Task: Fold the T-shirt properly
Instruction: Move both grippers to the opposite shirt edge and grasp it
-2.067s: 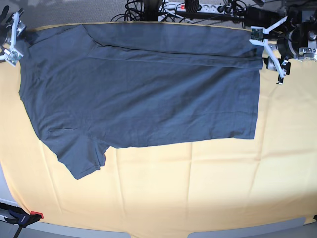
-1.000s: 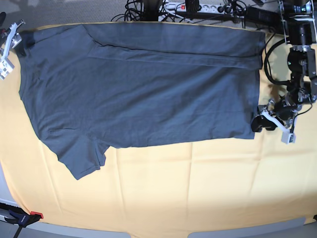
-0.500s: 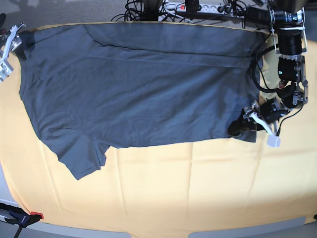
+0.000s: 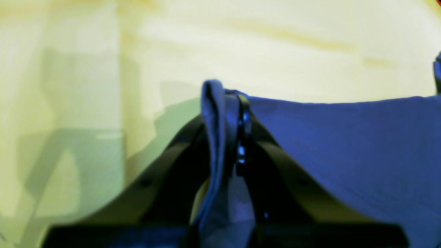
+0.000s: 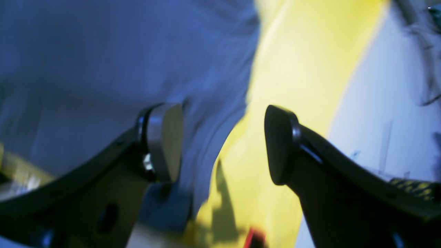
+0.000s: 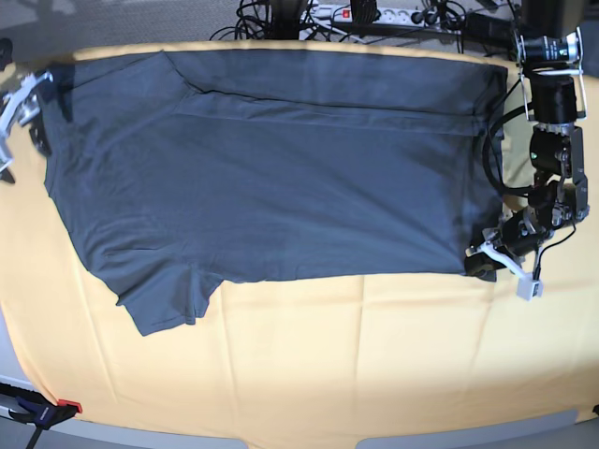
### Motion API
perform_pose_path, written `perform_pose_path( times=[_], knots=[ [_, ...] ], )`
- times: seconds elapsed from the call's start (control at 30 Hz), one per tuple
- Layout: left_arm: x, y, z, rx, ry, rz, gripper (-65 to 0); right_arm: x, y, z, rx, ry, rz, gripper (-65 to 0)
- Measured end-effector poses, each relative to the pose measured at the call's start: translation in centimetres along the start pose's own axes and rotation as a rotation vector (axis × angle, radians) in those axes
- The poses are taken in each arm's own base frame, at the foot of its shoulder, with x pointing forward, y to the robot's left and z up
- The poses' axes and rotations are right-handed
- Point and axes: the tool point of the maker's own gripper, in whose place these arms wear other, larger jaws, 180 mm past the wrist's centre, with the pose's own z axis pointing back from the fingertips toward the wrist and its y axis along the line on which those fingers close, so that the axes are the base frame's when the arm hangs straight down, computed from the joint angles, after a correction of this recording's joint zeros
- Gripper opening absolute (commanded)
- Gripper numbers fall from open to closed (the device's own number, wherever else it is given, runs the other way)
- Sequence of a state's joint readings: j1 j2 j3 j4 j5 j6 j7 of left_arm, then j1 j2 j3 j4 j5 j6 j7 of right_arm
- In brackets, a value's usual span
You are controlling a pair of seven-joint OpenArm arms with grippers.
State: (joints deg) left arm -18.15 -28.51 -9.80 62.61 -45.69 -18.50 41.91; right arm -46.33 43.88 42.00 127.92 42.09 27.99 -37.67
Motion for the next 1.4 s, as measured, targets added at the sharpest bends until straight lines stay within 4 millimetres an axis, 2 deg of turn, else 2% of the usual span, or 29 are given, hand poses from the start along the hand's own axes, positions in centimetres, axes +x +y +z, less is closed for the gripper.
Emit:
perform_pose_path(
  times=[0.1, 0.17, 0.33, 0.43, 0.57, 0.63, 0.8, 0.93, 1.07, 1.3, 1.33, 1.4],
  knots=[
    [0.1, -0.2, -0.1, -0.007, -0.003, 0.002, -65.0, 2.4, -0.8, -1.6, -0.038, -0.105, -0.059, -25.8],
    [0.0, -0.2, -0.1, -0.007, -0.001, 0.002, -65.0, 2.8, -1.1, -3.6, -0.055, -0.127, -0.096, -25.8],
    [-0.3, -1.1, -0.4, -0.041, 0.006, -0.012, -65.0, 2.3, -0.9, -11.1, -0.002, -0.112, -0.220, -25.8],
    [-0.7, -1.2, -0.4, -0.048, 0.026, -0.024, -65.0, 1.5, -2.0, -15.4, 0.007, -0.081, -0.344, -25.8],
    [-0.8, -1.3, -0.4, -0.052, 0.033, -0.025, -65.0, -0.3, -2.8, -19.8, 0.067, -0.023, -0.510, -25.9],
    [-0.8, -1.3, -0.4, -0.052, 0.033, -0.024, -65.0, -0.9, -3.2, -21.3, 0.103, 0.009, -0.576, -25.9],
    [-0.8, -1.2, -0.4, -0.051, 0.033, -0.026, -65.0, -0.3, -5.5, -23.5, 0.137, -0.009, -0.702, -26.0],
    [-0.8, -1.2, -0.4, -0.050, 0.034, -0.027, -65.0, -1.2, -5.9, -24.5, 0.146, 0.013, -0.771, -26.0],
    [-0.8, -1.2, -0.4, -0.050, 0.034, -0.027, -65.0, -2.4, -4.8, -25.0, 0.165, 0.046, -0.808, -26.0],
    [-0.8, -1.2, -0.4, -0.050, 0.034, -0.027, -65.0, -1.0, -2.0, -26.0, 0.238, 0.010, -0.815, -26.3],
    [-0.9, -1.2, -0.4, -0.050, 0.034, -0.027, -65.0, -0.7, -1.7, -26.2, 0.248, -0.003, -0.823, -28.6],
    [-0.9, -1.2, -0.4, -0.050, 0.035, -0.027, -65.0, -0.3, -1.1, -26.4, 0.259, -0.009, -0.829, -38.0]
  ],
)
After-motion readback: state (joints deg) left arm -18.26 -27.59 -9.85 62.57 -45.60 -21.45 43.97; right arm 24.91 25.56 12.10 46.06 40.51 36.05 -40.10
